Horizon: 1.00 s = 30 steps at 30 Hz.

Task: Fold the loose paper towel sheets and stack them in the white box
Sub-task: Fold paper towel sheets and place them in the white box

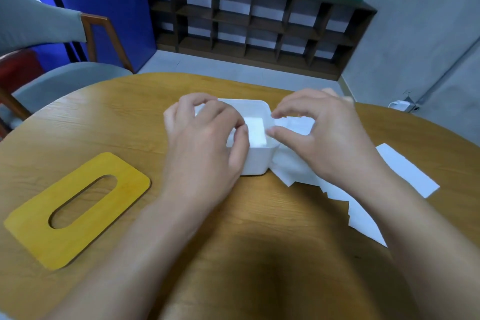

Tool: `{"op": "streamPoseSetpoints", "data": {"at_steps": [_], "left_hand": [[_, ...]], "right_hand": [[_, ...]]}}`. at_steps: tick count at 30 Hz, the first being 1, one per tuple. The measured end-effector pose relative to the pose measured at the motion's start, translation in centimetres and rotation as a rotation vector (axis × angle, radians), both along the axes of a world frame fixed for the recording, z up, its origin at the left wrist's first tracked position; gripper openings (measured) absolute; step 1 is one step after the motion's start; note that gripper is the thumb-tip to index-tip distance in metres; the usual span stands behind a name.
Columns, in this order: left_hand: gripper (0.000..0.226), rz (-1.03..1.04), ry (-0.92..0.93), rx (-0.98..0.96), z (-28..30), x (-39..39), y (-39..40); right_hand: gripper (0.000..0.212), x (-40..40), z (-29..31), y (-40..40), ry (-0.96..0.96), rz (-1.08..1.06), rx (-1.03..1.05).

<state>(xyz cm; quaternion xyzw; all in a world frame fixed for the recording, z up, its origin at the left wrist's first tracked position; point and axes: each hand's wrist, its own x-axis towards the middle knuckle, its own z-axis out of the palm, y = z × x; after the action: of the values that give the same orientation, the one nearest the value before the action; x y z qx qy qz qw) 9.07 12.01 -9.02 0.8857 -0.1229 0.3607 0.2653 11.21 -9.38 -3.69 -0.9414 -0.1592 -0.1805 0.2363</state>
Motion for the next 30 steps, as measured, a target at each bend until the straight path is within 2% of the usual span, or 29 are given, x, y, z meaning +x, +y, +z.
{"op": "streamPoseSetpoints", "data": {"at_steps": [2, 5, 8, 11, 16, 21, 27, 30], "left_hand": [[0.01, -0.124, -0.02, 0.008, -0.4, -1.0, -2.5], [0.016, -0.301, 0.025, 0.093, -1.6, -2.6, -6.4], [0.019, -0.405, 0.153, 0.151, -3.3, -3.8, -9.3], [0.018, -0.434, 0.29, 0.157, -4.7, -4.3, -10.5], [0.017, -0.458, 0.399, 0.178, -5.6, -4.0, -10.8], [0.019, -0.476, 0.447, 0.205, -6.0, -4.3, -10.8], [0.023, -0.512, 0.453, 0.195, -6.1, -4.2, -11.3], [0.024, -0.544, 0.461, 0.188, -6.1, -4.2, -11.4]], "right_hand": [[0.016, -2.1, -0.5, -2.0, -0.01, -0.042, 0.088], [0.014, -5.2, -2.4, -4.7, 0.08, -0.103, 0.156], [0.01, -6.8, -4.7, -6.9, 0.167, -0.169, 0.099], [0.013, -7.3, -6.3, -9.1, 0.233, -0.263, 0.024], [0.014, -8.9, -8.0, -11.8, 0.213, -0.352, 0.05], [0.025, -10.6, -9.5, -13.4, 0.253, -0.284, -0.059], [0.011, -10.5, -9.1, -13.3, 0.26, -0.233, -0.113], [0.014, -10.8, -9.0, -12.9, 0.246, -0.195, -0.133]]}}
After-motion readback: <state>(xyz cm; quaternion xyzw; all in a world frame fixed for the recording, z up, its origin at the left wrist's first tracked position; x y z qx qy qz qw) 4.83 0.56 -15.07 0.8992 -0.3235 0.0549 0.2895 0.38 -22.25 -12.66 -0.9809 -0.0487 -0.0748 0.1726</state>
